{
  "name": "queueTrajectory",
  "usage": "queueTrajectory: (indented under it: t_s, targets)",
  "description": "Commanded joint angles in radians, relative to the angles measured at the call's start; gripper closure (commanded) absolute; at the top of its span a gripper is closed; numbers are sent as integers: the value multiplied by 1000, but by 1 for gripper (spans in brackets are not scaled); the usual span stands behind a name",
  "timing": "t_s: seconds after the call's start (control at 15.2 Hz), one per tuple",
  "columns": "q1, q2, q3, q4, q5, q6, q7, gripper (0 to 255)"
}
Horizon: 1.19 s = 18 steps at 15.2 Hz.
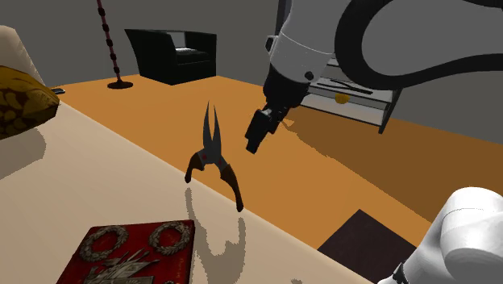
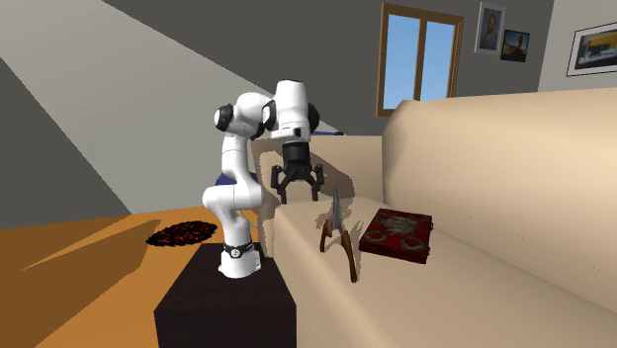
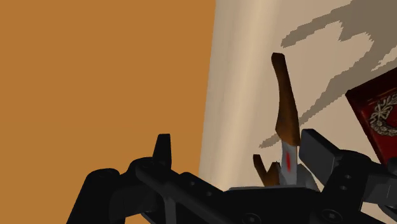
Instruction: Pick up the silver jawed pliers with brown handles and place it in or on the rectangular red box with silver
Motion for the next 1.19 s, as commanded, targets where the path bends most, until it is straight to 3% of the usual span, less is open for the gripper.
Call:
queueTrajectory:
  t_s: [0.0,0.26,0.73,1.12]
  targets:
    - [5,32,43,16,-6,44,25,0]
    - [2,108,132,68,-39,118,80,0]
    - [-12,155,157,18,-55,213,94,0]
    - [-13,159,159,14,-57,220,95,0]
